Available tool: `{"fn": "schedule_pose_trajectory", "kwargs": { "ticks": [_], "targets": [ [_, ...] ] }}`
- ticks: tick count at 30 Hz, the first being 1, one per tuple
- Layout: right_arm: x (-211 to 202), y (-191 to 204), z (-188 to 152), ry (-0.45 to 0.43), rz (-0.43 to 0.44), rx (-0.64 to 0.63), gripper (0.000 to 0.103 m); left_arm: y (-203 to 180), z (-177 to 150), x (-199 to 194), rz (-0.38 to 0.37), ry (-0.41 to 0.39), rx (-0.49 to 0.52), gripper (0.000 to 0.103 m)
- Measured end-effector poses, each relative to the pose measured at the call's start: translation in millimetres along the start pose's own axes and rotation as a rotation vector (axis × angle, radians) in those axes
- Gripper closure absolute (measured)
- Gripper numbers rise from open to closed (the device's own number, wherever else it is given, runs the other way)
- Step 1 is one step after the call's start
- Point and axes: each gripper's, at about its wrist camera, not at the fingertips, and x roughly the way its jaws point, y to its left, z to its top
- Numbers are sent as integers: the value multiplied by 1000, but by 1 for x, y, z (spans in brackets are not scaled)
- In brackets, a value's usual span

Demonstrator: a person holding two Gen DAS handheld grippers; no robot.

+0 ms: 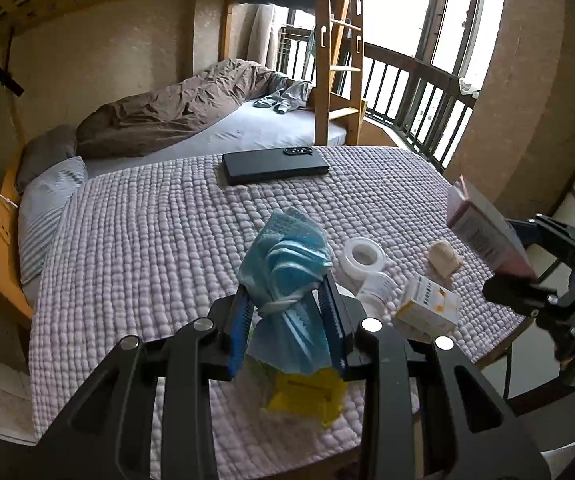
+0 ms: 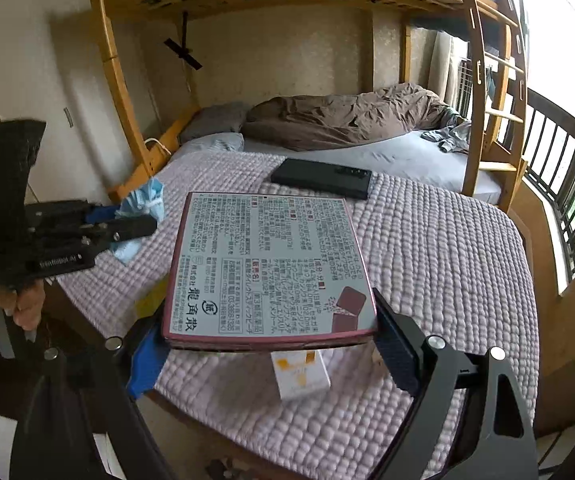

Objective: Collect trash
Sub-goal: 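Carry the mask and pink box with both tools over the white trash bin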

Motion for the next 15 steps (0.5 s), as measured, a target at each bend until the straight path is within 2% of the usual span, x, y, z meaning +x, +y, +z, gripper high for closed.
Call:
{"fn": "schedule_pose_trajectory", "kwargs": {
  "ticks": [10, 15],
  "targets": [
    [-23, 6, -28, 15, 23, 1, 16, -16, -22, -18, -45, 9, 21, 68],
    [-33, 10, -45, 32, 95, -10, 16, -25, -39, -22, -80, 31, 42, 68]
  ]
}}
